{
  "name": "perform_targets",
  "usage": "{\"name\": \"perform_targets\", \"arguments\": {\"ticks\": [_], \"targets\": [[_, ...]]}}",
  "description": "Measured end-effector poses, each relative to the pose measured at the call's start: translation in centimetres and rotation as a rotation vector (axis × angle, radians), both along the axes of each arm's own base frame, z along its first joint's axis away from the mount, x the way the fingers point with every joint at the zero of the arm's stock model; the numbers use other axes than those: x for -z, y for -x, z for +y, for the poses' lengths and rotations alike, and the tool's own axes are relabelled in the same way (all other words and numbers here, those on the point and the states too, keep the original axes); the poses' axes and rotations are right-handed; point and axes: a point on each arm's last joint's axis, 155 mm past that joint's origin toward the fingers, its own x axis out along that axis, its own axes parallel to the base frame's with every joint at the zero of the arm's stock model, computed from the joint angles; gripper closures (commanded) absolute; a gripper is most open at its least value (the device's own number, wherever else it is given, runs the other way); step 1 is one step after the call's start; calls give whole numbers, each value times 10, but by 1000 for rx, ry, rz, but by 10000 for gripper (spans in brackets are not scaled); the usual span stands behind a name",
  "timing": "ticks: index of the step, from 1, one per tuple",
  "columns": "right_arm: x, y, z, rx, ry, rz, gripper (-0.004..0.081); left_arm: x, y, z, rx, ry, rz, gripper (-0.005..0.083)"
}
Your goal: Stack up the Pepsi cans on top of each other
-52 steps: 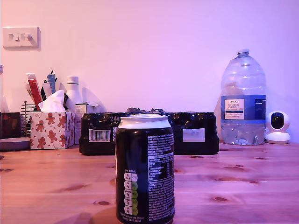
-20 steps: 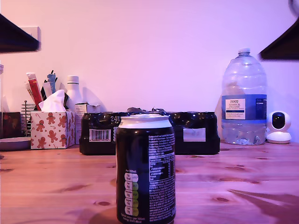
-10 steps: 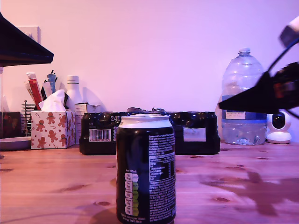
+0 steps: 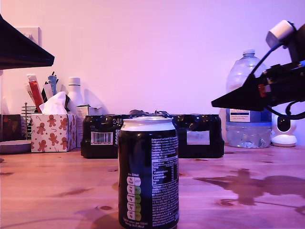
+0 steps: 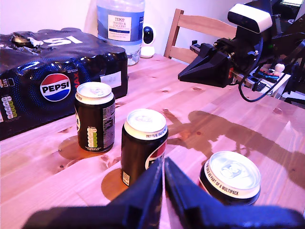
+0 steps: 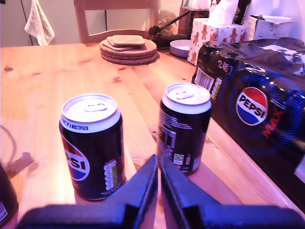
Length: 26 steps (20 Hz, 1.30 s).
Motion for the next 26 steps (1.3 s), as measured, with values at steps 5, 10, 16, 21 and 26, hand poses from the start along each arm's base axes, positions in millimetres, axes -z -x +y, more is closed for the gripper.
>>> {"name": "perform_targets", "arguments": {"ticks": [5,10,16,21,26], "targets": [[13,0,3,29,33,61,779,2,-3,3,-23,-7,3,795],[25,-13,9,131,108,58,22,2,-3,3,-25,-8,5,795],[29,-13,36,172,153,56,24,2,-3,3,-25,-8,5,795],[31,-15,37,190,158,67,24,2,-3,3,-26,-4,10,795],[43,-34,49,164,121,149,24,2,-3,3,-29,4,20,795]]}}
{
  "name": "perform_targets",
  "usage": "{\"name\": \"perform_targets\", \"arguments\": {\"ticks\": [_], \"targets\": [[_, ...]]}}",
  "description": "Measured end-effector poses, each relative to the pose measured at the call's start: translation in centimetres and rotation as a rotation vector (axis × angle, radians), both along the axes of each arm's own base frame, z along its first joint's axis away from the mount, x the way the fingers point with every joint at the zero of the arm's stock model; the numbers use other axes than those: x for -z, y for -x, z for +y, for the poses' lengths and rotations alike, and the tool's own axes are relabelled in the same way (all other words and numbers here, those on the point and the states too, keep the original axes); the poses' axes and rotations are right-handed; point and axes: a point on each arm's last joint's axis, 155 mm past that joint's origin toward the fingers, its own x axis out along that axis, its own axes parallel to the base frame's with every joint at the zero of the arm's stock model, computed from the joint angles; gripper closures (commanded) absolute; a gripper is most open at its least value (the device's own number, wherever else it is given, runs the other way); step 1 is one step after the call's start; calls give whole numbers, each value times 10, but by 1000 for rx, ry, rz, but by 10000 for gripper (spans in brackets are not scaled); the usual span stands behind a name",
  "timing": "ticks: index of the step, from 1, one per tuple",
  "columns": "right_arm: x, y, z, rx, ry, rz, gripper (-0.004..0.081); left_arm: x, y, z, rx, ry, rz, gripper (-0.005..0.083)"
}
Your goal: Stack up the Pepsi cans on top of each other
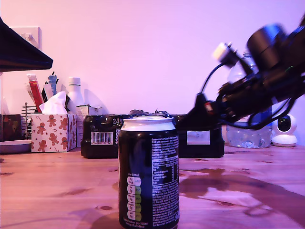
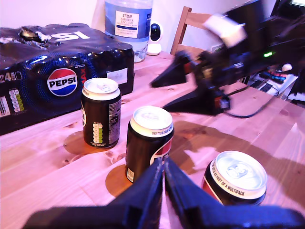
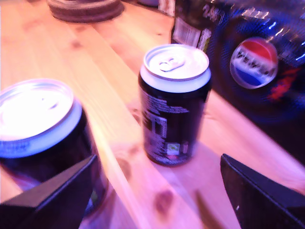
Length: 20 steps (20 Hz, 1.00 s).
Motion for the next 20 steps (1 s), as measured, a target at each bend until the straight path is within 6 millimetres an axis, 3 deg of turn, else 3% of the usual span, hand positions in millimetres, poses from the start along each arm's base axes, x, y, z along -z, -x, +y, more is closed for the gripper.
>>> {"name": "perform_targets", "arguments": {"ticks": [10,16,20], "targets": [[34,-23,24,-91,-66,117,29,5,0,1,-8,-6,21,795],[20,-42,30,-92,-81,48,29,9,-2,4,-27,-17,35,795],[29,-47,34,-96,-79,56,29,9,-2,5,-31,-19,36,795]]}}
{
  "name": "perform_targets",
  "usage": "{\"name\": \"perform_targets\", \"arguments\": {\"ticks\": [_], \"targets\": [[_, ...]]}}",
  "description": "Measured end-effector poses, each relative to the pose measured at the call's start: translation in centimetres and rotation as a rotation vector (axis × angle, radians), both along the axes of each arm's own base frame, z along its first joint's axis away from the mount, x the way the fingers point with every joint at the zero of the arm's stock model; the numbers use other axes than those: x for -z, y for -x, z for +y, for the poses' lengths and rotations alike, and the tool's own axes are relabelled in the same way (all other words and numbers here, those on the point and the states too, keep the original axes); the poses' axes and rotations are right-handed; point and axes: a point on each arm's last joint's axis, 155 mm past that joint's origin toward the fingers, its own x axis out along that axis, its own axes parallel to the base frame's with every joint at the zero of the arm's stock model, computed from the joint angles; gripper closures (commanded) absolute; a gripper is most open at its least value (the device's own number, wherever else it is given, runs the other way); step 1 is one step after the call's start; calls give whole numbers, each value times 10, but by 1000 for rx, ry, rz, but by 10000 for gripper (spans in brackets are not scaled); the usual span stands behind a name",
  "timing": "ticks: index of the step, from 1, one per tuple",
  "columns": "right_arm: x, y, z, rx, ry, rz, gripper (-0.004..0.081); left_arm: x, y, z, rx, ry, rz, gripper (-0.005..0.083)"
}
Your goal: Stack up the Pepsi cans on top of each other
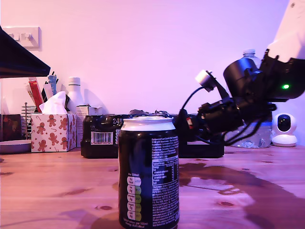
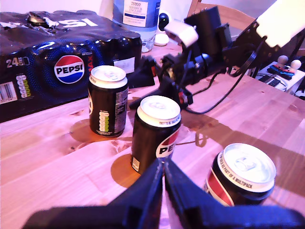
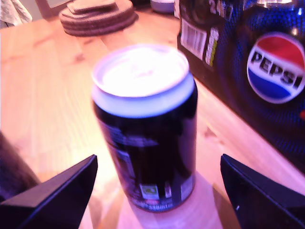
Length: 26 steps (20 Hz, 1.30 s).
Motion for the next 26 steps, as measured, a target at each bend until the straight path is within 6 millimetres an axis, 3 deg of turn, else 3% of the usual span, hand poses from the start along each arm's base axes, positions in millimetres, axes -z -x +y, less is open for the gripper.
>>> {"name": "perform_targets", "arguments": {"ticks": [8,17,26], "targets": [[10,0,26,-46,4,5,29,3,-1,2,-12,-8,9,795],[24,-11,27,-2,38,3,29,4,-1,2,-13,-7,15,795],[23,-21,28,48,67,-22,33,4,-1,2,-15,-2,21,795]]}}
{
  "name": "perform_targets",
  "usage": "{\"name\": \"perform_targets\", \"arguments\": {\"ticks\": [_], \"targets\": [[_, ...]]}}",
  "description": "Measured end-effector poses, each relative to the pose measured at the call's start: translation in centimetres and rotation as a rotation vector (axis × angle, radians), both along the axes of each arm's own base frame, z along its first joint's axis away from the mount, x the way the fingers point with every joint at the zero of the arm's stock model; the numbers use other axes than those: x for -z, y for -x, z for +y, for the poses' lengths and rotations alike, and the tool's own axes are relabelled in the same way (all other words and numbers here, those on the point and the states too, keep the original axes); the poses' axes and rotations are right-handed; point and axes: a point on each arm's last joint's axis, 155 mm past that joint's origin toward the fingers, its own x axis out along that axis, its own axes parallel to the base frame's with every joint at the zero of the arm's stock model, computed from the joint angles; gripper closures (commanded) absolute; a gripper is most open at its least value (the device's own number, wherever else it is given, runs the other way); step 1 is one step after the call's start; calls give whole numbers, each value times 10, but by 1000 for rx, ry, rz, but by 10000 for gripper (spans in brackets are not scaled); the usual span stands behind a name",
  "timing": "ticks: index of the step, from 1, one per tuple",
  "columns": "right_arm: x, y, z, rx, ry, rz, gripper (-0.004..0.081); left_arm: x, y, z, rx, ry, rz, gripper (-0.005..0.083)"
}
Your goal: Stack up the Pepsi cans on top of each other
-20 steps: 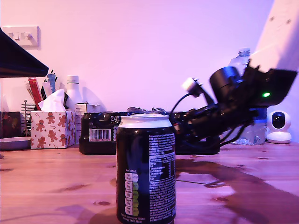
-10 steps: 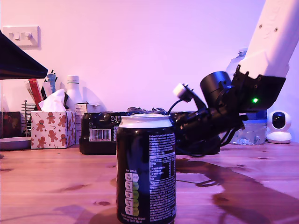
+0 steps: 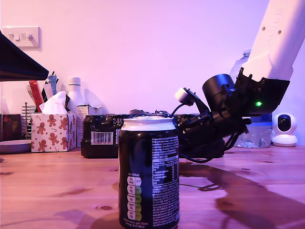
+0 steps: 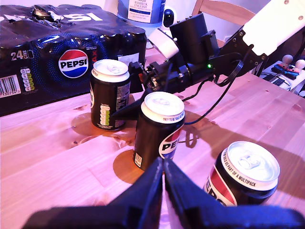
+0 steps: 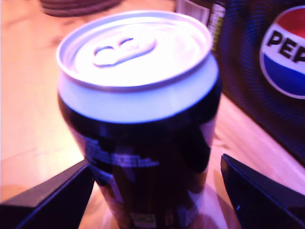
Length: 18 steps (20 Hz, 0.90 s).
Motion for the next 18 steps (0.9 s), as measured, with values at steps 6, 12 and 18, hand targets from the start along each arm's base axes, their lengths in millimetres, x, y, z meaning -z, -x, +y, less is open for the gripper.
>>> {"name": "perform_targets", "arguments": {"ticks": [6,12,18], "targets": [[1,6,11,-15,7,-1,196,1,0,0,0,-1,2,795],[0,6,11,-6,-4,15,270,2,1,0,0,-4,9,795],[-1,5,11,1,-12,27,320,5,1,1,0,-8,18,795]]}}
